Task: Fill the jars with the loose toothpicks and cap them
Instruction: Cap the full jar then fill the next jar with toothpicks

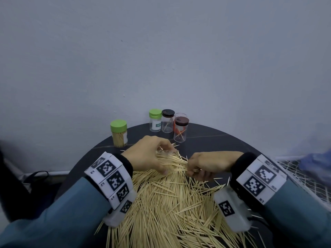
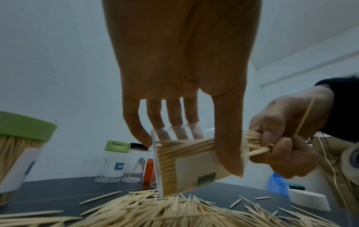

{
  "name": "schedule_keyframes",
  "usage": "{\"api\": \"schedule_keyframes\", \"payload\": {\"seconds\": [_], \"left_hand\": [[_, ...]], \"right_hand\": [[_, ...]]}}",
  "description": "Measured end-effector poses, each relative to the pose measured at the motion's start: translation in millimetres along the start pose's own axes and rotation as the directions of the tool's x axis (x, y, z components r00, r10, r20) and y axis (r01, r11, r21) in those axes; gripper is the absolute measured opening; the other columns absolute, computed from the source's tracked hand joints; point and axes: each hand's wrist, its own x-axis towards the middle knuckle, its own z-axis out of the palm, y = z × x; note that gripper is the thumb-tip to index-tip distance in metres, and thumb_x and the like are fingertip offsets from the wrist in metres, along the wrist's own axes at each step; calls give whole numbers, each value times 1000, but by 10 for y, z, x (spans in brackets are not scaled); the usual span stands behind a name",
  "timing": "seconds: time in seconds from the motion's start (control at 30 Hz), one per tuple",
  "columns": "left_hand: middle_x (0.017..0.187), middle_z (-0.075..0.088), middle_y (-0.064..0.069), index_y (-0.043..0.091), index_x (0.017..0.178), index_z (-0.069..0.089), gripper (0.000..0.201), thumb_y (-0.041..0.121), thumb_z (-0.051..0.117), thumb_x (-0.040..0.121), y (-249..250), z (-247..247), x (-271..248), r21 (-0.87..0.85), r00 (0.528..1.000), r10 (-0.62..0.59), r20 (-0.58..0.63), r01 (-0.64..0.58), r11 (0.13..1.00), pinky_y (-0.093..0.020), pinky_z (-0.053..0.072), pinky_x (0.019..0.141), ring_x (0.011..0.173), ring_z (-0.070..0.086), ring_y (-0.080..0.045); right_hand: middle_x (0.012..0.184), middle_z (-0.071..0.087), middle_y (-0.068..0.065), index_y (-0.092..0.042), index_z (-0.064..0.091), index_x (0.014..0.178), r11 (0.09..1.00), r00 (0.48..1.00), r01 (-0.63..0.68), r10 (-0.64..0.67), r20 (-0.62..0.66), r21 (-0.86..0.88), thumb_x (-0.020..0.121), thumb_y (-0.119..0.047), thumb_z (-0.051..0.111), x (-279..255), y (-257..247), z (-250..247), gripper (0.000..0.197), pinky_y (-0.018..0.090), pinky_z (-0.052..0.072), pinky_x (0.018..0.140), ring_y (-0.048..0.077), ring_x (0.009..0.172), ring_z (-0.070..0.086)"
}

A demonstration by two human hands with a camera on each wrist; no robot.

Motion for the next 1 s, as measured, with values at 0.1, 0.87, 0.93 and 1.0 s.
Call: {"api": "schedule_keyframes", "payload": {"seconds": [0.1, 0.87, 0.93, 1.0], "left_hand": [[108, 62, 16, 32, 112, 63, 55, 26, 86, 63, 22, 6, 5, -1, 1000, 8, 15, -8, 1000, -23, 43, 82, 99, 54, -3], [110, 63, 7, 27, 117, 61, 61, 30, 86, 62, 36, 88, 39, -297, 998, -64, -16, 56, 953, -24, 47, 84, 103, 58, -11], [107, 62, 6, 25, 117, 62, 61, 29, 86, 62, 43, 84, 41, -341, 996, -79, -27, 65, 938, -23, 47, 82, 100, 58, -11], [105, 64, 4, 24, 115, 63, 57, 25, 86, 63, 61, 85, 35, -399, 997, -78, -28, 60, 915, -21, 45, 78, 96, 60, -11]], "right_hand": [[55, 31, 2, -15, 37, 62, 994, 990, 48, -60, -128, -98, 91, -7, 31, -43, -33, -14, 31, 18, 20, 41, 10, 46, 21], [65, 57, -7, -11, 54, 107, 958, 863, 242, -284, -418, -151, 96, -14, 47, -144, 49, -284, 13, 17, 31, 50, 3, 49, 38], [66, 58, -7, -13, 48, 105, 949, 835, 281, -316, -450, -146, 96, -13, 48, -127, 39, -258, 9, 17, 32, 52, 5, 53, 40], [66, 58, -7, -13, 42, 104, 935, 815, 321, -354, -459, -150, 96, -14, 48, -105, 15, -207, 11, 14, 32, 53, 5, 56, 43]]}}
